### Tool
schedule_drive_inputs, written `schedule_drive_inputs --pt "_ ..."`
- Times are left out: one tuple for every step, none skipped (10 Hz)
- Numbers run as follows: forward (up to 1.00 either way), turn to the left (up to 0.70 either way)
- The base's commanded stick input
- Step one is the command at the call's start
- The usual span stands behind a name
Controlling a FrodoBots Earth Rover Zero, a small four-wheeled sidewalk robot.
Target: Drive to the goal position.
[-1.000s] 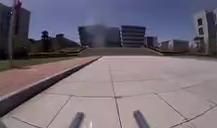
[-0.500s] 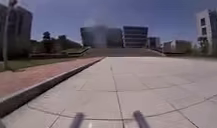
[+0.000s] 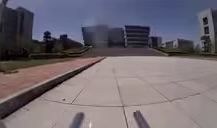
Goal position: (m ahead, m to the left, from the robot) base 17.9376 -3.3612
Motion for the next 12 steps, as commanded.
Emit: schedule_drive_inputs --pt "1.0 0.0" --pt "1.0 0.0" --pt "1.0 0.0" --pt "1.0 0.0" --pt "1.0 0.0" --pt "1.0 0.0" --pt "1.0 0.0" --pt "1.0 0.0" --pt "1.0 0.0" --pt "1.0 0.0" --pt "1.0 0.0" --pt "1.0 0.0"
